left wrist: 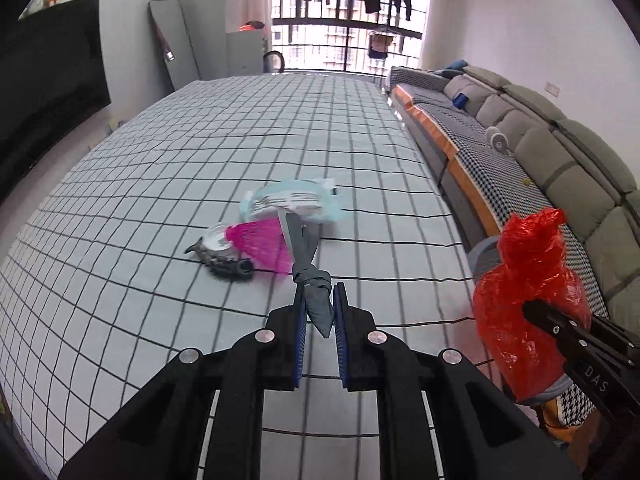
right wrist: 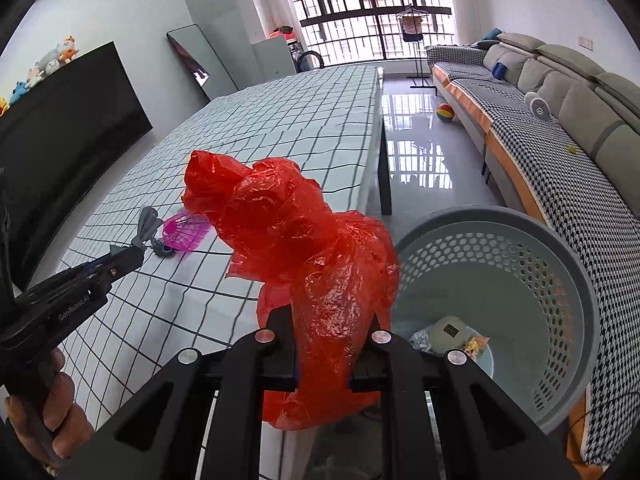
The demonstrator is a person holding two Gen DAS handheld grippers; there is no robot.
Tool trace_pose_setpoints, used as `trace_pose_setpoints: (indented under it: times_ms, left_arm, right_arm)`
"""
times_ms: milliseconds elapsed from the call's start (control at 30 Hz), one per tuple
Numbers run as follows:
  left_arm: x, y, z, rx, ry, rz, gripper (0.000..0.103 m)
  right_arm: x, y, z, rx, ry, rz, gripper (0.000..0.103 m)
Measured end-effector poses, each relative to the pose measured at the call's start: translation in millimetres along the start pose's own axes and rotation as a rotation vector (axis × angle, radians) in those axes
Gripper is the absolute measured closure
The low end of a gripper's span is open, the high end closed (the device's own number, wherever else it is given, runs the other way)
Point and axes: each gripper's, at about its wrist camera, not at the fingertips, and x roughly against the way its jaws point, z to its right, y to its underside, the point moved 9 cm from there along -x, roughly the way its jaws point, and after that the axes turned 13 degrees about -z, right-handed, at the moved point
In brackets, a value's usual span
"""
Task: Collect trash
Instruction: 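Carry the bag and grey piece over the basket and open both grippers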
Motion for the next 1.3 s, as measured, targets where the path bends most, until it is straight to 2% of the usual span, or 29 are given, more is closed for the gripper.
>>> trace_pose_setpoints:
  times_ms: [300, 533, 700, 900, 1000, 1067, 1133, 1300]
  left_arm:
    - [-17, -7, 104, -0.161, 0.091, -0.031, 0.089]
    - [-43, -2, 167, -0.241, 0.137, -0.094, 0.089]
    - [-60, 6, 193, -0.281, 0.133, -0.134, 0.089]
    - [-69, 8, 205, -0.287, 0.136, -0.162, 0.088]
    - [-70, 5, 207, -0.284, 0.122, -0.162, 0.075]
    - [-70, 5, 205, -0.282, 0.11, -0.157, 0.055]
    - [-67, 4, 204, -0.273, 0.111, -0.147, 0.046]
    - [-65, 2, 201, -0.263, 0.1, -0.137, 0.044]
  right_arm:
    - [25, 20, 99, -0.151, 0.1, 0.035, 0.089]
    - [22, 30, 147, -0.223, 0.123, 0.026, 0.089]
    - [12, 35, 171, -0.262, 0.105, 0.0, 0.089]
    - [6, 31, 181, -0.259, 0.096, -0.011, 0.087]
    - [8, 30, 183, -0.26, 0.099, 0.004, 0.075]
    - [11, 30, 182, -0.265, 0.097, 0.02, 0.064]
    - [14, 29, 183, -0.268, 0.098, 0.029, 0.061]
    - [17, 29, 182, -0.262, 0.099, 0.032, 0.061]
